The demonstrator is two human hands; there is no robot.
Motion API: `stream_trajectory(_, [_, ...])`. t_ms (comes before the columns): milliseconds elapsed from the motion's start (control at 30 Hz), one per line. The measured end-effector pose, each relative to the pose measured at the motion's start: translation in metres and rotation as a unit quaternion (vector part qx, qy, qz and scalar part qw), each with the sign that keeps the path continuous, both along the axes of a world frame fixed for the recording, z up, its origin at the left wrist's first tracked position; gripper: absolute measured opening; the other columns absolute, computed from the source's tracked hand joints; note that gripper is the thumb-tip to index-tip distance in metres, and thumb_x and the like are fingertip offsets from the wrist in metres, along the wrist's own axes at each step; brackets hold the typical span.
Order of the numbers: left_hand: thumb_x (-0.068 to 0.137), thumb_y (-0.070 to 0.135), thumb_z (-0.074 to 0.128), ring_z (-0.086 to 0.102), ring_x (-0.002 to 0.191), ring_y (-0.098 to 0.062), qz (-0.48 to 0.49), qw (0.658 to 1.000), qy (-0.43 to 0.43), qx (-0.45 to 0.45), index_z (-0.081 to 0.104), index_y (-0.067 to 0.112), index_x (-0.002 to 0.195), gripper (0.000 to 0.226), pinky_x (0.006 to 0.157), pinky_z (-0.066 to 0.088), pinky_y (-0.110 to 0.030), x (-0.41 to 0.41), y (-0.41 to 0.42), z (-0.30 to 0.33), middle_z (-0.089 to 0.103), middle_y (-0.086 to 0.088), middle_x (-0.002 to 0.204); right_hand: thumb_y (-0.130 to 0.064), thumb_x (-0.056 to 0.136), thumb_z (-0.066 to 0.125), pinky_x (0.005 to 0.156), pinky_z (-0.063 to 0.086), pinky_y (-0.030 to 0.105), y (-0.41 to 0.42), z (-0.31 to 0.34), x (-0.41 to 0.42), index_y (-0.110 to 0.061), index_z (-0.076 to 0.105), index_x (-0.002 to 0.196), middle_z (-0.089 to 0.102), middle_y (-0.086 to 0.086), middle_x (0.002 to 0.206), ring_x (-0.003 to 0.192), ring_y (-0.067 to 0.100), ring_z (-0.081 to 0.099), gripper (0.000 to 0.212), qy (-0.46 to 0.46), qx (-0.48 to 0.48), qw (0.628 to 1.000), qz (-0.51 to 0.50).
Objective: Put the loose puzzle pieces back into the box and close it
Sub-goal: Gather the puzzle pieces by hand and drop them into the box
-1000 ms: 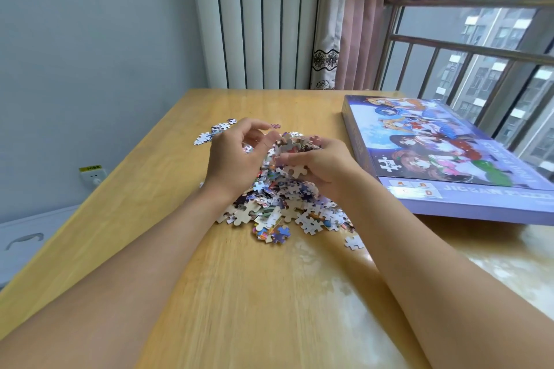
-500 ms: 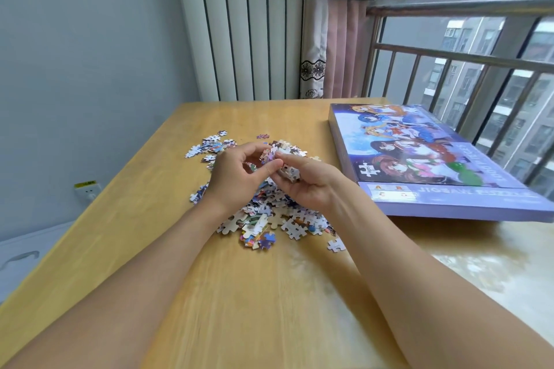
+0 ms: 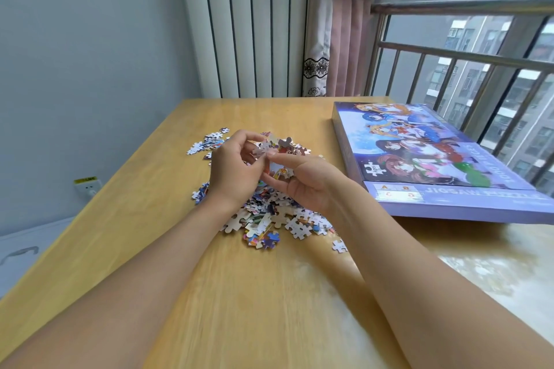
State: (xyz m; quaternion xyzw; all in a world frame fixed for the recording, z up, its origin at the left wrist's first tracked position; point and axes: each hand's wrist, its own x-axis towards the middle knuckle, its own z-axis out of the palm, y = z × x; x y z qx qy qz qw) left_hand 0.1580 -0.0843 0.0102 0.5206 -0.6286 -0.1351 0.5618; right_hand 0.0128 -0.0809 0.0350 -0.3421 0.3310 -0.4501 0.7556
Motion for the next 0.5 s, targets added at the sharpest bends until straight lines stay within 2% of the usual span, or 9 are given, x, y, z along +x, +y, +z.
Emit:
stream_trajectory(100, [0.082, 0.028, 0.083, 0.068, 0.072, -0.02, 0.006, 1.0, 0.017, 0.01, 0.068, 0.022, 0.098, 0.023, 0.065, 0.059, -0.032, -0.002, 0.001, 0.002, 0.069, -0.003, 0.08, 0.006, 0.09, 0.067, 0.081, 0.061, 0.035, -0.001, -0.001, -0.001, 0.013, 0.064, 0.115, 0.065, 0.024, 0.125, 0.104, 0.028, 0.07, 0.026, 0.023, -0.003, 1.0, -0.007])
stream_trajectory(233, [0.082, 0.03, 0.083, 0.06, 0.063, -0.001, 0.012, 1.0, 0.022, 0.018, 0.07, 0.016, 0.095, 0.023, 0.059, 0.049, -0.012, 0.0, 0.0, 0.005, 0.067, 0.003, 0.078, 0.006, 0.092, 0.064, 0.077, 0.062, 0.035, -0.005, -0.002, -0.003, 0.015, 0.063, 0.115, 0.061, 0.026, 0.129, 0.096, 0.031, 0.069, 0.024, 0.027, 0.01, 0.999, -0.021])
stream_trajectory(367, [0.086, 0.03, 0.079, 0.066, 0.073, -0.013, 0.006, 0.999, 0.022, 0.028, 0.074, 0.014, 0.105, 0.026, 0.063, 0.05, -0.013, 0.004, -0.001, 0.004, 0.071, -0.003, 0.085, 0.005, 0.092, 0.064, 0.082, 0.061, 0.035, -0.005, -0.002, -0.004, 0.015, 0.058, 0.121, 0.06, 0.027, 0.121, 0.095, 0.032, 0.069, 0.031, 0.022, 0.024, 0.999, -0.036])
stream_trajectory(500, [0.089, 0.029, 0.076, 0.067, 0.072, -0.006, 0.014, 0.999, 0.014, 0.03, 0.072, 0.018, 0.111, 0.025, 0.067, 0.053, -0.016, 0.004, 0.001, 0.005, 0.071, 0.007, 0.079, 0.005, 0.092, 0.064, 0.086, 0.061, 0.036, -0.005, 0.002, -0.013, 0.009, 0.059, 0.113, 0.058, 0.025, 0.115, 0.093, 0.034, 0.068, 0.022, 0.015, 0.03, 0.998, -0.062])
